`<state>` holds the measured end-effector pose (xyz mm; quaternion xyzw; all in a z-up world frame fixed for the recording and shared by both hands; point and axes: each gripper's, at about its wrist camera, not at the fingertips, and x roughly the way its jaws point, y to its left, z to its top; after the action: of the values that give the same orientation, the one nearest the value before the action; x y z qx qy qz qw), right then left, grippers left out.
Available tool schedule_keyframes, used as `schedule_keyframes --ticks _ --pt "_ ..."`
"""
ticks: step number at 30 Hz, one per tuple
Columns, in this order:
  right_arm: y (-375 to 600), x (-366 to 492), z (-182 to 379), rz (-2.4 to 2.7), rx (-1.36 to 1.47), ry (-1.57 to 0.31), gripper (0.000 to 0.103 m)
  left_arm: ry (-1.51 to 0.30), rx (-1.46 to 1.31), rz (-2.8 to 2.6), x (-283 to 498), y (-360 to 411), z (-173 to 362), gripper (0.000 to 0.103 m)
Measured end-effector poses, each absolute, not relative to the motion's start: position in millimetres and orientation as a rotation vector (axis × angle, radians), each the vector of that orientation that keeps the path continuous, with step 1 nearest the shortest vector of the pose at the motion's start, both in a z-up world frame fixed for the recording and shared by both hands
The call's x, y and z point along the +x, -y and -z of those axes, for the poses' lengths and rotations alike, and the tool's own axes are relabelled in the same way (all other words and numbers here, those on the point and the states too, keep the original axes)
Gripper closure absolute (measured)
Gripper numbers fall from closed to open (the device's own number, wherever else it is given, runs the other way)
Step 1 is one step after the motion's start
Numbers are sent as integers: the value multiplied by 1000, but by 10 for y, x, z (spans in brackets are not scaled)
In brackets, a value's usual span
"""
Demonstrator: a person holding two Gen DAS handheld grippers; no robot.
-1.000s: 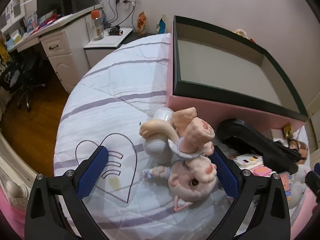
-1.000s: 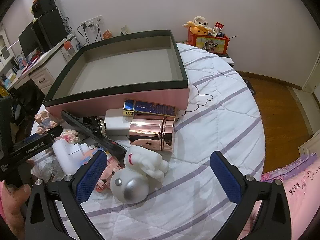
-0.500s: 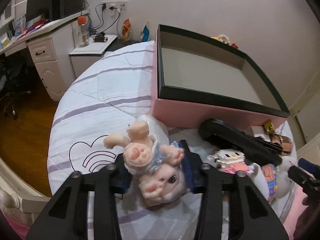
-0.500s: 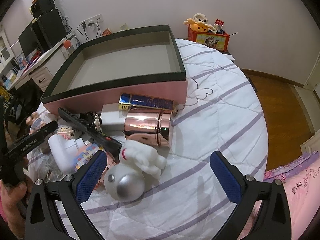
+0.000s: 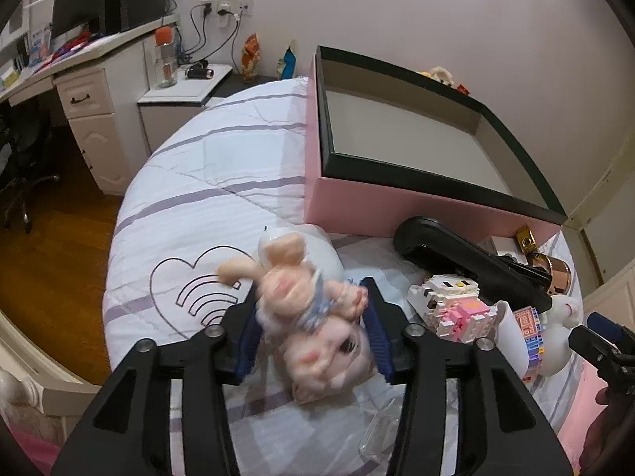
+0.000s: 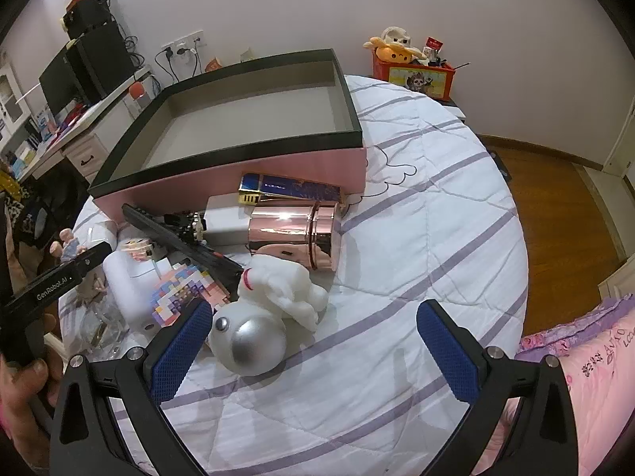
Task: Organize rigid objects
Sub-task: 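Grasp the pink doll figurine with the left gripper while the right gripper approaches the white astronaut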
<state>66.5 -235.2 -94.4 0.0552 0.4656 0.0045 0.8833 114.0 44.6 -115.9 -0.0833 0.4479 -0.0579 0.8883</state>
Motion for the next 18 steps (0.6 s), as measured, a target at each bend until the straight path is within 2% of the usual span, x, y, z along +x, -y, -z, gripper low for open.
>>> schedule_keyframes --ticks 4,18 --pt "2335 659 950 -10 111 -972 0 -937 -173 100 1058 -465 1196 39" --pt "2385 633 965 -3 120 -972 0 -891 -204 135 1005 -530 1145 42"
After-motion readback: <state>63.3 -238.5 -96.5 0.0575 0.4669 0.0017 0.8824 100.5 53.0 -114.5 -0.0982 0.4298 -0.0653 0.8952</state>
